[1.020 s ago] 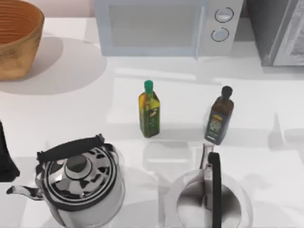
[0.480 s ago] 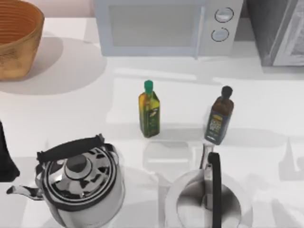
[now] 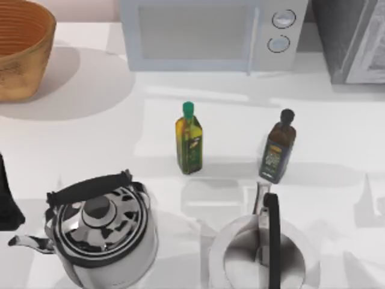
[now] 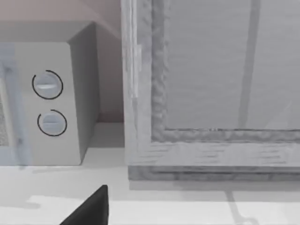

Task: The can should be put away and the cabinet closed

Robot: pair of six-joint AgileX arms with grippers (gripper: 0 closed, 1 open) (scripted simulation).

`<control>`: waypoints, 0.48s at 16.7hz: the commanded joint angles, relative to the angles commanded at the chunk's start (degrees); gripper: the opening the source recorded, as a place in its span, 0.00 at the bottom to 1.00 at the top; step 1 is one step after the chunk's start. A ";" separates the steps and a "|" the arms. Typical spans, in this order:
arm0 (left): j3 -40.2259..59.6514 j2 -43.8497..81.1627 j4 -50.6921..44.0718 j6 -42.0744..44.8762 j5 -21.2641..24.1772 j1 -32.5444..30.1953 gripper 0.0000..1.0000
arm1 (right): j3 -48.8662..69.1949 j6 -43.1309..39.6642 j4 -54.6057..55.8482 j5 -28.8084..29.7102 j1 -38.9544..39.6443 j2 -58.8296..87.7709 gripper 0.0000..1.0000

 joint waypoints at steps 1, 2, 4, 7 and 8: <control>0.00 0.00 0.00 0.00 0.00 0.00 1.00 | 0.60 0.04 1.78 -1.50 -1.60 1.84 1.00; 0.00 0.00 0.00 0.00 0.00 0.00 1.00 | 1.34 0.08 4.06 -3.42 -3.60 4.28 1.00; 0.00 0.00 0.00 0.00 0.00 0.00 1.00 | 3.13 0.22 9.88 -8.33 -8.58 10.95 1.00; 0.00 0.00 0.00 0.00 0.00 0.00 1.00 | 6.34 0.47 20.74 -17.57 -17.79 24.89 1.00; 0.00 0.00 0.00 0.00 0.00 0.00 1.00 | 7.50 0.56 24.71 -20.94 -21.14 30.17 1.00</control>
